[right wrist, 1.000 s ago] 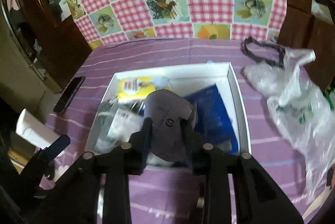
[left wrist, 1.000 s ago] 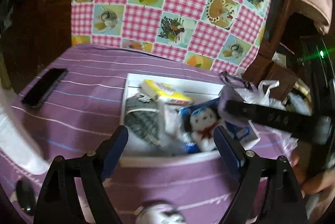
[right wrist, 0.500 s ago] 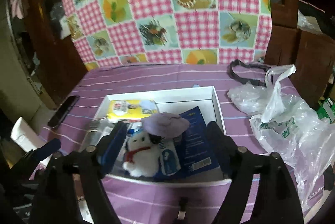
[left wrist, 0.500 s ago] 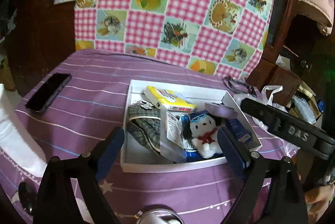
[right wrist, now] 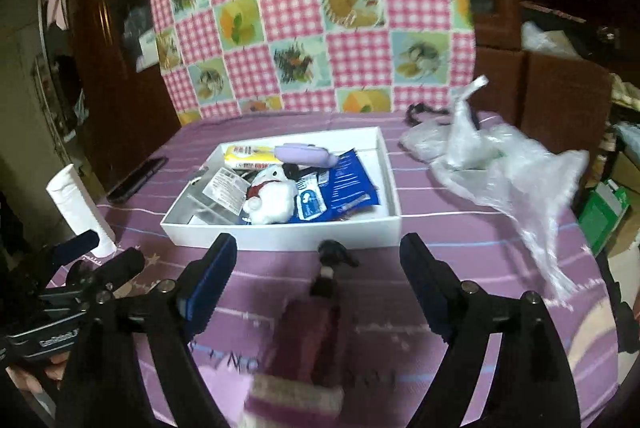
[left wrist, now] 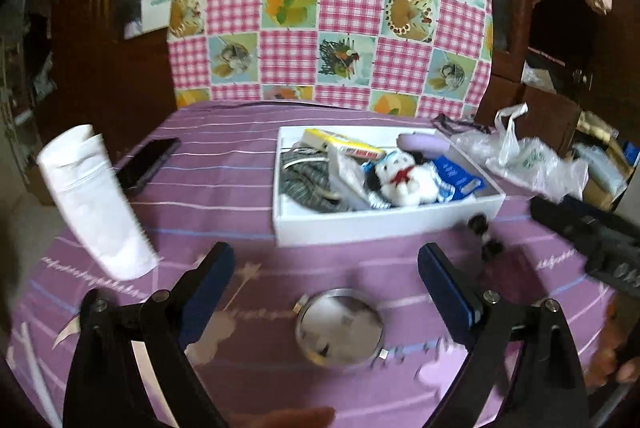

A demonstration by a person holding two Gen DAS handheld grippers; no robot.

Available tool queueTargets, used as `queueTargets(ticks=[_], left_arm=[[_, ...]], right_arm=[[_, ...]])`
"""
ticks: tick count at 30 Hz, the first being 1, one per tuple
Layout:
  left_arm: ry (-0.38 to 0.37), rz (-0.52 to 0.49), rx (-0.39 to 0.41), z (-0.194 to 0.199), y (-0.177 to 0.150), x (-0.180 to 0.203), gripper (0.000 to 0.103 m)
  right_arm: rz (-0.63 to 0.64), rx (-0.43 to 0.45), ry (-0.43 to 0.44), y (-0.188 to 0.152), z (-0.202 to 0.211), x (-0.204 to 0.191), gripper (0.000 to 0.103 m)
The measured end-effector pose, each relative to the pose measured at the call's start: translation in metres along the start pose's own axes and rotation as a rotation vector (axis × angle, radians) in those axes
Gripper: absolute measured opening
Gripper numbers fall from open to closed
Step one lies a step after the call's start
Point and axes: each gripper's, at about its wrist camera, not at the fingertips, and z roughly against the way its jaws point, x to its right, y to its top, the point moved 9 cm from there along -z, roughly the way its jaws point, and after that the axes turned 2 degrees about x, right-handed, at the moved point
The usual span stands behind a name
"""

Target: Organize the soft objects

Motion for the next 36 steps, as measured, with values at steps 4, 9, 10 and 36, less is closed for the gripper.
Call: queueTargets(ticks=[4,9,10,36], left_arm=[[0.002,-0.046,0.026,0.023,-0.016,0.004,0.094],[-0.044,0.044,0.115,0.043,-0.022,0.000,0.094],[-0.056,0.068,0.130,0.045,-0.023,-0.002,0.094],[-0.002,0.018,0.133,0.042,-0.027,0.001,0.097]], right_arm=[[0.059,0.056,0.001,-0.011,0.031,-0.008,0.084],[0.038,0.149,-0.042,-0.019,0.055,-0.009,0.085],[0.037,0.168,-0.050,-0.019,0.058,-0.009,0.085],[0.094,0.102,-0.037,-0.038,0.036,-0.022,0.085]])
